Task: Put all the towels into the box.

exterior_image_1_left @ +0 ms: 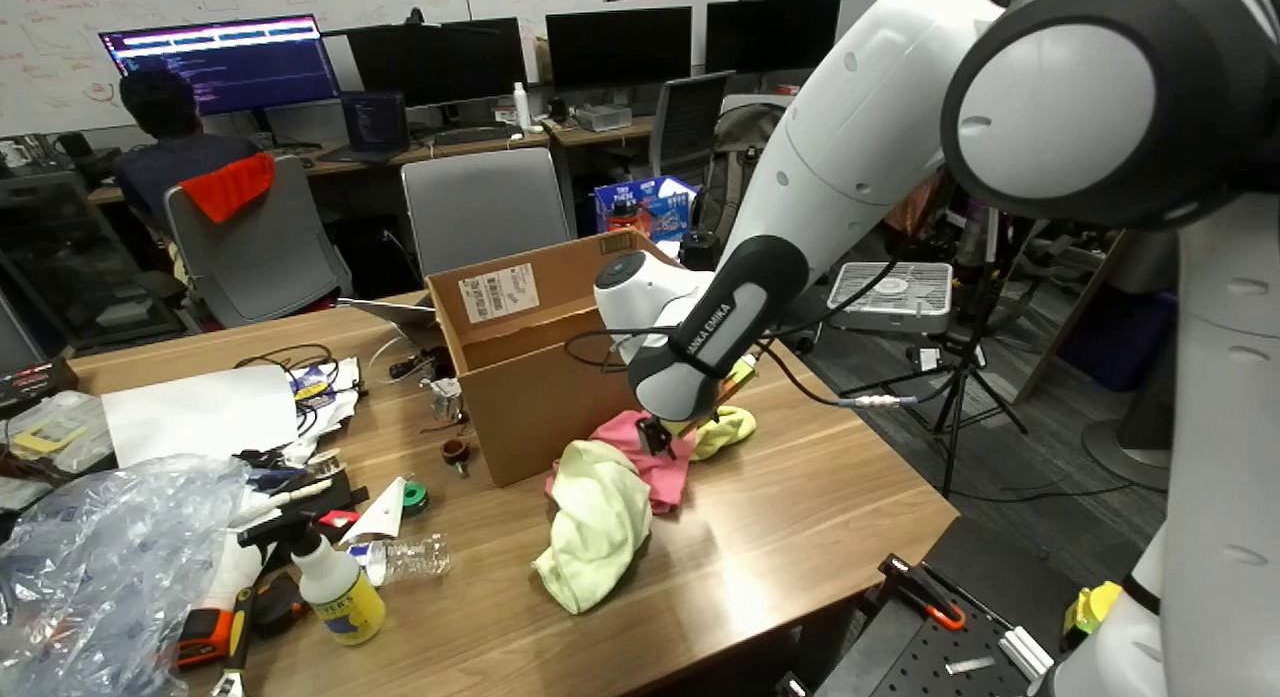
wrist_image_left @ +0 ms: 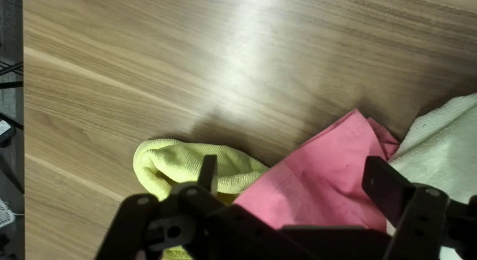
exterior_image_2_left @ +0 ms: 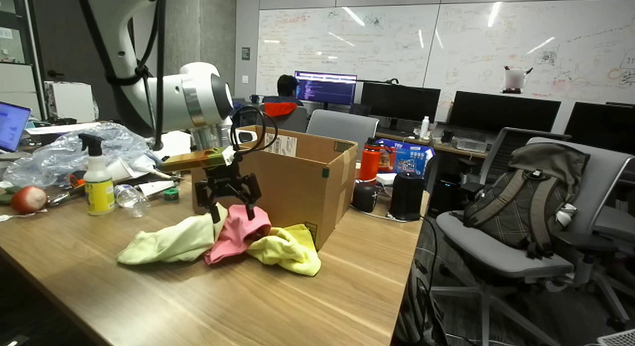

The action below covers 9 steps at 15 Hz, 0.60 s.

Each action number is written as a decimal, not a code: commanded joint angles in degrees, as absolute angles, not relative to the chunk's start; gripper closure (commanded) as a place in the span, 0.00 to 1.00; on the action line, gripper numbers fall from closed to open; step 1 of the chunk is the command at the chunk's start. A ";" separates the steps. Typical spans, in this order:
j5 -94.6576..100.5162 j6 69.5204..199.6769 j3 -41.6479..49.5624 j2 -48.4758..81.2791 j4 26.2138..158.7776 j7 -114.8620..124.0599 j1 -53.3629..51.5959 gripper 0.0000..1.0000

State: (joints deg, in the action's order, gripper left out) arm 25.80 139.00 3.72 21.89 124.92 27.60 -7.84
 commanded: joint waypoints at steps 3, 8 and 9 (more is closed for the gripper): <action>25.90 136.11 5.60 27.42 117.34 27.73 -9.96 0.00; 25.14 136.15 5.92 31.32 113.02 27.22 -10.46 0.00; 25.05 136.27 6.05 32.08 112.29 27.11 -10.47 0.00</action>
State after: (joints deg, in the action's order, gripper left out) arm 25.76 137.42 4.78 29.42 116.20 27.60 -9.16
